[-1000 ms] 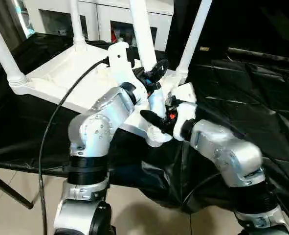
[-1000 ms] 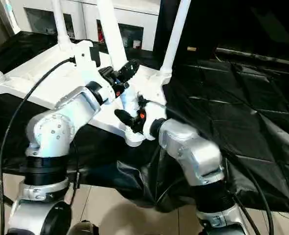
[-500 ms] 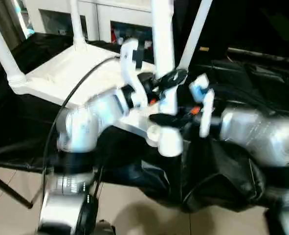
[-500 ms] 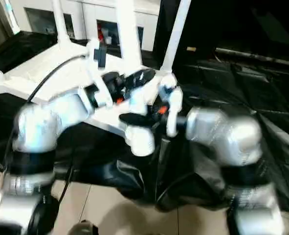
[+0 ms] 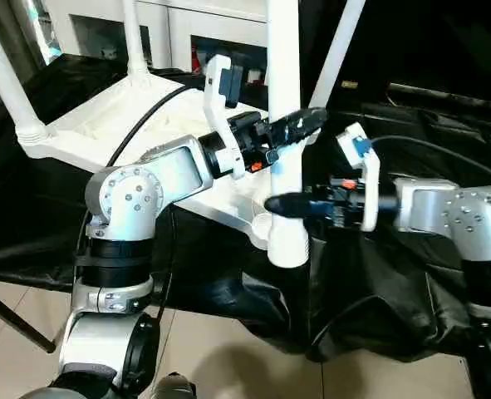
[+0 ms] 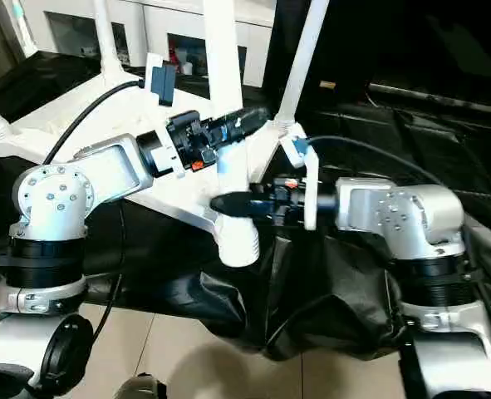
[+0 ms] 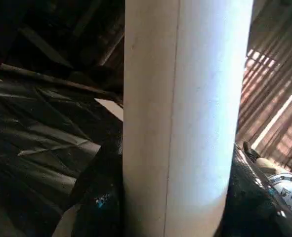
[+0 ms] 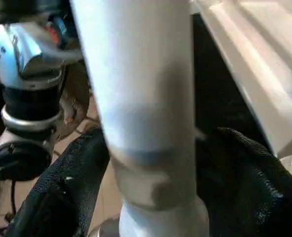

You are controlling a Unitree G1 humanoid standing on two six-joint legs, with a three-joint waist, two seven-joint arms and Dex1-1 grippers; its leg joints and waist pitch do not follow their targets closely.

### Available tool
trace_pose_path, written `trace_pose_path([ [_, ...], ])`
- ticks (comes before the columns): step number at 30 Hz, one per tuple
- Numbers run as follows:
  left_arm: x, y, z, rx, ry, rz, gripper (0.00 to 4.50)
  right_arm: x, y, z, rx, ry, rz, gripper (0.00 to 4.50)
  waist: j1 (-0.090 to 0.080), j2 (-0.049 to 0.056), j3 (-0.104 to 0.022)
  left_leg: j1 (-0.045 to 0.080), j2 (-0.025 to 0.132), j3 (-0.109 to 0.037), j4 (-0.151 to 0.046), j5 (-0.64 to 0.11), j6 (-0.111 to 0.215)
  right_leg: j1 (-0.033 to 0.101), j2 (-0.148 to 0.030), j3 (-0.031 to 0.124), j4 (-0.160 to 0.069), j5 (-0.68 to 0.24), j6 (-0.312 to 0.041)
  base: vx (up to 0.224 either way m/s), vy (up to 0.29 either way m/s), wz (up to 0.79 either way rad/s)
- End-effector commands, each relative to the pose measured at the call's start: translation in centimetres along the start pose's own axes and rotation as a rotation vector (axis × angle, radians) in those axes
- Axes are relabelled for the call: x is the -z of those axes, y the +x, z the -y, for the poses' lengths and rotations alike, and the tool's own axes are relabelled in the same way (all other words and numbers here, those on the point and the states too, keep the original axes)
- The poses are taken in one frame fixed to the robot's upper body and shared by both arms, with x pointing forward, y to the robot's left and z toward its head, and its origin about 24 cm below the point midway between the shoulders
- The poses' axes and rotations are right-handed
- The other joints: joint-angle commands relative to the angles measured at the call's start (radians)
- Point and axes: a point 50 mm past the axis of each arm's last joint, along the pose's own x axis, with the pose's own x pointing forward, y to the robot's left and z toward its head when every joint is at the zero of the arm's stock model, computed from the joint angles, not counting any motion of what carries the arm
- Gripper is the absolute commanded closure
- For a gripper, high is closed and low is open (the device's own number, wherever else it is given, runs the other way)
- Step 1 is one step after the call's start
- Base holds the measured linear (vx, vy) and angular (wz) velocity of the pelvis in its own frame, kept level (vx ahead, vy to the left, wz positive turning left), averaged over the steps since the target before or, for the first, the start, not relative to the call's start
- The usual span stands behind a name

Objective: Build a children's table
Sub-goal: Pick table leg

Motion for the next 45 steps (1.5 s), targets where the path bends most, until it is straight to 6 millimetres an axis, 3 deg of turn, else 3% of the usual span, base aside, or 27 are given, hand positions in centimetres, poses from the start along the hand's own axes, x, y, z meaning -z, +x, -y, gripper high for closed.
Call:
trace_pose_path([
  [1, -0.3, 0.5, 0.7, 0.046, 0.003, -0.007, 2.65, -0.4, -0.1, -0.4, -0.011, -0.045, -0.019, 0.99, 0.004, -0.009, -0.075, 0.022, 0.019, -0.002, -0.07, -0.149, -0.061, 0.057, -0.065, 0.04, -0.067, -0.255, -0.091, 0.0, 0.0, 0.0],
  [28, 0.0, 0.8, 1.4, 0.106, -0.026, -0.038, 2.65, 0.9, 0.5, 0.1, -0.03, -0.074, -0.085, 0.99, 0.003, -0.011, -0.076, 0.022, 0.02, -0.003, -0.069, -0.145, -0.054, 0.059, -0.064, 0.039, -0.064, -0.235, -0.118, 0.0, 0.0, 0.0],
  [29, 0.0, 0.8, 1.5, 0.106, -0.027, -0.037, 2.65, 0.9, 0.5, 0.2, -0.029, -0.074, -0.086, 1.26, 0.004, -0.01, -0.077, 0.023, 0.02, -0.003, -0.069, -0.146, -0.053, 0.058, -0.064, 0.039, -0.064, -0.237, -0.119, 0.0, 0.0, 0.0],
  [45, 0.0, 0.8, 1.7, 0.116, -0.032, -0.038, 2.65, 1.4, 0.8, 0.3, -0.039, -0.049, -0.088, 2.53, 0.005, -0.008, -0.078, 0.022, 0.021, -0.004, -0.068, -0.145, -0.053, 0.059, -0.064, 0.038, -0.062, -0.228, -0.124, 0.0, 0.0, 0.0],
])
